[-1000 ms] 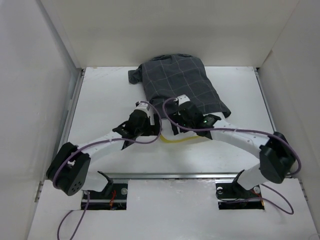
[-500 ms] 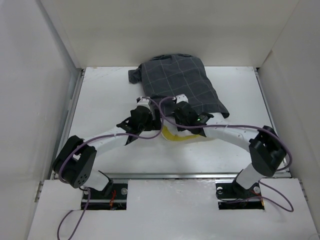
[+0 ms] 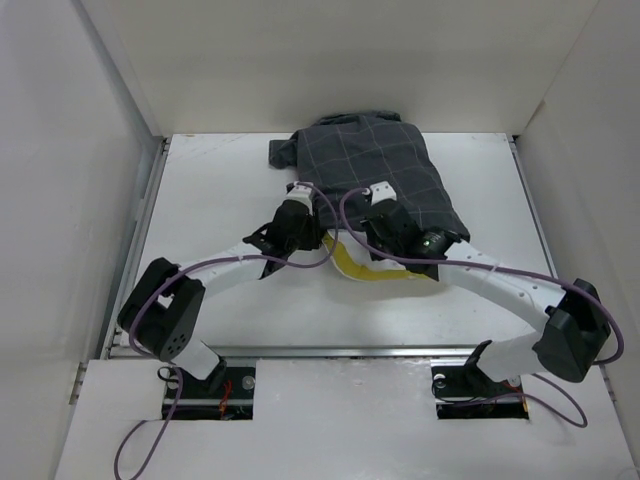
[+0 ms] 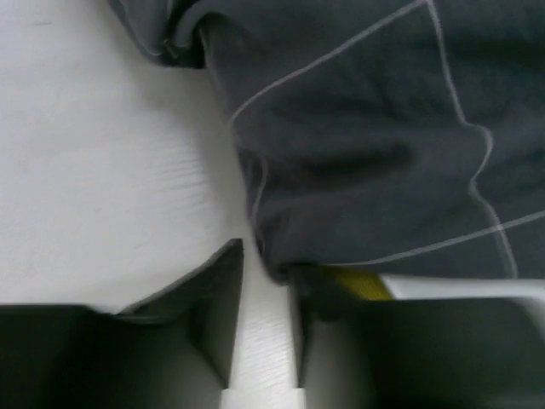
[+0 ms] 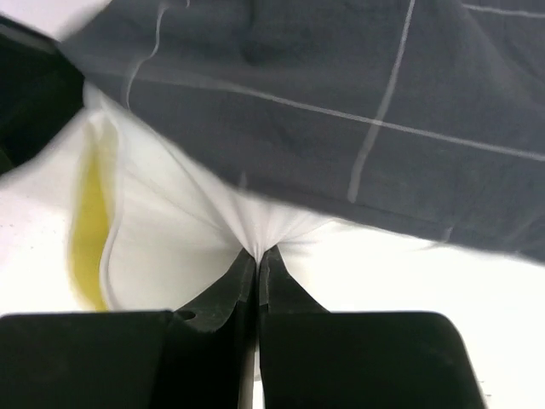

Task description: Put the pillow into the pillowcase

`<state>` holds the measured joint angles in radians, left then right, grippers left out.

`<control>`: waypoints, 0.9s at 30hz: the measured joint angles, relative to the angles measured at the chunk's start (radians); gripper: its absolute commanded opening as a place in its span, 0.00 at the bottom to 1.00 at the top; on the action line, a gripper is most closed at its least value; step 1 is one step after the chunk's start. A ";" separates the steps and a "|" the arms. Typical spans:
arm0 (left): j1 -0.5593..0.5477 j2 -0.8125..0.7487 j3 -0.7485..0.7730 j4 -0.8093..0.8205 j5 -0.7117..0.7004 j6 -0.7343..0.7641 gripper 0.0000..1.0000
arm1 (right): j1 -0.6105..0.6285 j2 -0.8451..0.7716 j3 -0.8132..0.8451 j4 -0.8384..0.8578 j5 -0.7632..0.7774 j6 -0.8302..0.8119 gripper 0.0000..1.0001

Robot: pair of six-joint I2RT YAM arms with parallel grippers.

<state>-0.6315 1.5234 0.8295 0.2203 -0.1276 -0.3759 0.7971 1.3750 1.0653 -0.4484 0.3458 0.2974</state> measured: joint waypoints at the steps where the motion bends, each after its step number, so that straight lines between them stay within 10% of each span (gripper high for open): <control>1: -0.002 0.007 0.008 0.012 0.017 0.002 0.02 | 0.000 0.000 -0.002 0.000 -0.002 0.000 0.00; 8: -0.066 0.037 0.058 0.011 0.003 0.034 0.00 | 0.001 0.000 -0.002 0.015 0.093 0.033 0.00; 14: -0.228 -0.325 0.027 -0.128 -0.070 0.035 0.00 | 0.003 -0.031 -0.004 0.100 0.297 0.117 0.00; 19: -0.244 -0.585 0.052 -0.227 -0.026 0.012 0.00 | 0.014 -0.111 -0.080 0.376 0.451 0.210 0.00; 27: -0.244 -0.583 0.095 -0.417 0.193 -0.017 0.00 | 0.105 0.150 -0.040 0.661 0.741 0.344 0.00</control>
<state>-0.8757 0.9405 0.9245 -0.1970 0.0658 -0.3927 0.9016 1.5249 1.0248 0.2123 1.0866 0.6418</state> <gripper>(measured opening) 0.007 0.025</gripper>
